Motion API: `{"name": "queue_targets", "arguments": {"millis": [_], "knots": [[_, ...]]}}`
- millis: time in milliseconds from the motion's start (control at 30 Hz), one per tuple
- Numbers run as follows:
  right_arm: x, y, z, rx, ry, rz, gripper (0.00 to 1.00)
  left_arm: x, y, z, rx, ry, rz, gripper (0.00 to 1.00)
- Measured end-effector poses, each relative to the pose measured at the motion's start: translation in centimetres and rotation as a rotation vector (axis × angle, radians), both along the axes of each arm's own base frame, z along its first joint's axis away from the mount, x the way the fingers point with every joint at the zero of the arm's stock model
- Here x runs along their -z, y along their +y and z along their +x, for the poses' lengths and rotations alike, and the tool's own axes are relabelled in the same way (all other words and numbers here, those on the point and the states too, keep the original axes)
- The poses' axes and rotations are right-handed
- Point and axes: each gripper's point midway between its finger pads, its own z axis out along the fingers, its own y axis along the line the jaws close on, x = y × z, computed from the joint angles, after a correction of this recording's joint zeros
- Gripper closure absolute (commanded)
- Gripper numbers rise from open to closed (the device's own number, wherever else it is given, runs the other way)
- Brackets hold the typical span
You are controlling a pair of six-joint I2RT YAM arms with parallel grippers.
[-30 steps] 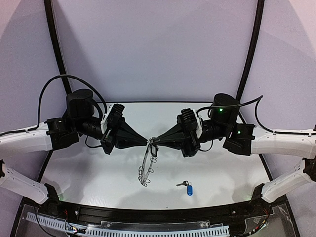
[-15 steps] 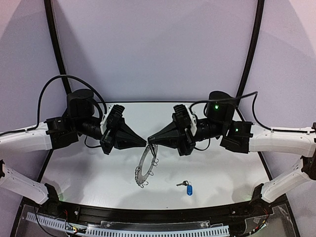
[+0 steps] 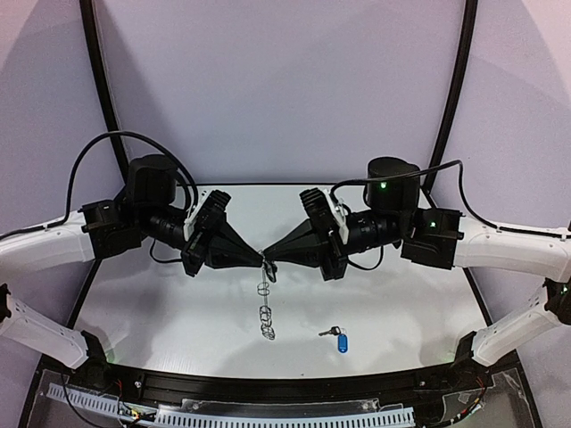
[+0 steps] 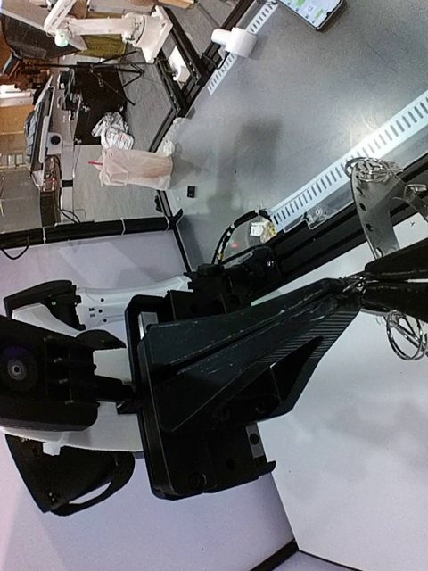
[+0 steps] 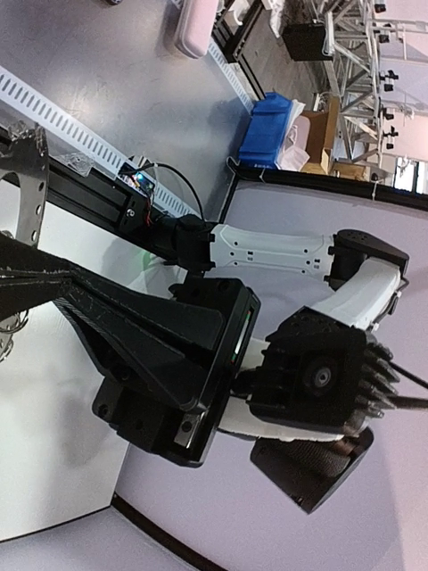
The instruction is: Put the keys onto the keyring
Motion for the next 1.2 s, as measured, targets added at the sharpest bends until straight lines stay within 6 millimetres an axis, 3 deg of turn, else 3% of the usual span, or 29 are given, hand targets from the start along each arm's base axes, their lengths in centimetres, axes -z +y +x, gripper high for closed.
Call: {"name": "queue_targets", "arguments": {"millis": [67,133,367,467,600,800,967,1100,1200], "knots": [[-0.1,-0.1,-0.2,-0.014,-0.023,0.0,1.0,-0.1,0.0,-0.2,0.017,-0.001,0.004,0.99],[-0.1,-0.2,-0.6,-0.034,-0.048,0.003,1.0,-0.1,-0.1,-0.3,0.036,-0.003,0.006,0.92],[-0.4,-0.1,-0.4,-0.026,-0.069,0.001,1.0,-0.2,-0.2,-0.9,0.068,0.009,0.01,0.33],[-0.4,0.0,0.2,0.009,-0.064,-0.004,1.0,-0.1,-0.2,-0.6,0.038,0.007,-0.002,0.26],[-0.2,0.1,1.2,0.072,-0.05,-0.02,1.0,-0.5,0.3,0.0,-0.053,-0.019,-0.04,0.03],[0.1,0.1,2.7,0.164,-0.009,-0.043,1.0,-2.2,1.2,2.4,-0.272,-0.066,-0.115,0.01],[0.2,0.1,4.0,0.248,0.036,-0.052,1.0,-3.3,2.3,6.2,-0.526,-0.049,-0.134,0.01],[0.3,-0.1,5.9,0.366,0.089,-0.057,1.0,-3.2,3.7,8.7,-0.71,0.006,-0.119,0.01],[0.3,-0.4,7.4,0.456,0.129,-0.054,1.0,-3.1,4.6,9.3,-0.776,0.04,-0.113,0.01]]}}
